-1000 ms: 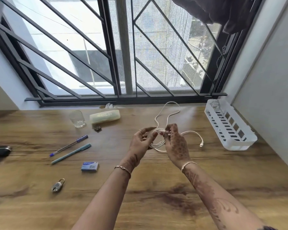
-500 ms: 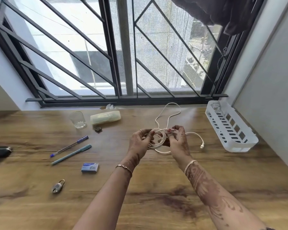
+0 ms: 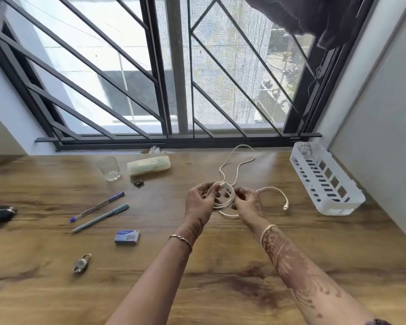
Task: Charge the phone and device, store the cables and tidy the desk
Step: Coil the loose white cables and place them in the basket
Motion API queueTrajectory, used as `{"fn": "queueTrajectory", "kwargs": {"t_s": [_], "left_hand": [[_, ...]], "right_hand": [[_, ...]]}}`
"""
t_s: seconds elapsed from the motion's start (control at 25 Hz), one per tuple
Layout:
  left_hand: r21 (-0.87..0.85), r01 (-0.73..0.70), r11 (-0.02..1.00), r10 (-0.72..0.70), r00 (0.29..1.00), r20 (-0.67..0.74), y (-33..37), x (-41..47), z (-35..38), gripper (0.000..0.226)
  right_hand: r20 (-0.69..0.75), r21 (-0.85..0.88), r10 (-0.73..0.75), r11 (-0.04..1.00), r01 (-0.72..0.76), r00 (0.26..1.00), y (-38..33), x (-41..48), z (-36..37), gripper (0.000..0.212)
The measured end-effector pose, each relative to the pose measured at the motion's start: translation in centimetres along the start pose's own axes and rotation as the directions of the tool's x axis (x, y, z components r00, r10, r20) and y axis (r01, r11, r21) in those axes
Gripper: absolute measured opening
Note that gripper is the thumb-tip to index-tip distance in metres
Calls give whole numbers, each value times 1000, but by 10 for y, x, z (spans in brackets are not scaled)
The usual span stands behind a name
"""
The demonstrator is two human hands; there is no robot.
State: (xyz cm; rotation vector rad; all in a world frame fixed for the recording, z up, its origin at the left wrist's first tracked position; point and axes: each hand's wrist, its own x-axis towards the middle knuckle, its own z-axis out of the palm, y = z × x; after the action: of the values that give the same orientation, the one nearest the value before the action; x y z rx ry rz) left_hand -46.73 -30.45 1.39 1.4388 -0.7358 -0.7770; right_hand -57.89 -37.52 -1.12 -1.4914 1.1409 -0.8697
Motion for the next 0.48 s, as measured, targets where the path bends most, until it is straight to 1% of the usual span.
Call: {"fn": "queueTrajectory", "kwargs": {"t_s": [0.12, 0.2, 0.24, 0.32, 0.4, 0.48], "left_hand": [[123, -49, 991, 56, 997, -59, -5, 5, 0, 4], [197, -62, 978, 81, 993, -85, -6, 4, -1, 9], [208, -64, 976, 84, 992, -91, -5, 3, 0, 10], [192, -73, 979, 89, 993, -76, -4, 0, 1, 4], [187, -88, 978, 100, 994, -53, -4, -2, 3, 4], [202, -102, 974, 112, 993, -39, -6, -2, 4, 3]], "right_hand": [[76, 177, 105, 977, -117, 992, -7, -6, 3, 22], [91, 274, 161, 945, -181, 983, -11, -10, 3, 32], [100, 274, 170, 942, -192, 980, -11, -11, 3, 34], [121, 183, 151, 968, -172, 981, -8, -13, 1, 32], [124, 107, 116, 986, -130, 985, -8, -14, -2, 21], [114, 107, 109, 987, -121, 987, -13, -16, -6, 13]]}}
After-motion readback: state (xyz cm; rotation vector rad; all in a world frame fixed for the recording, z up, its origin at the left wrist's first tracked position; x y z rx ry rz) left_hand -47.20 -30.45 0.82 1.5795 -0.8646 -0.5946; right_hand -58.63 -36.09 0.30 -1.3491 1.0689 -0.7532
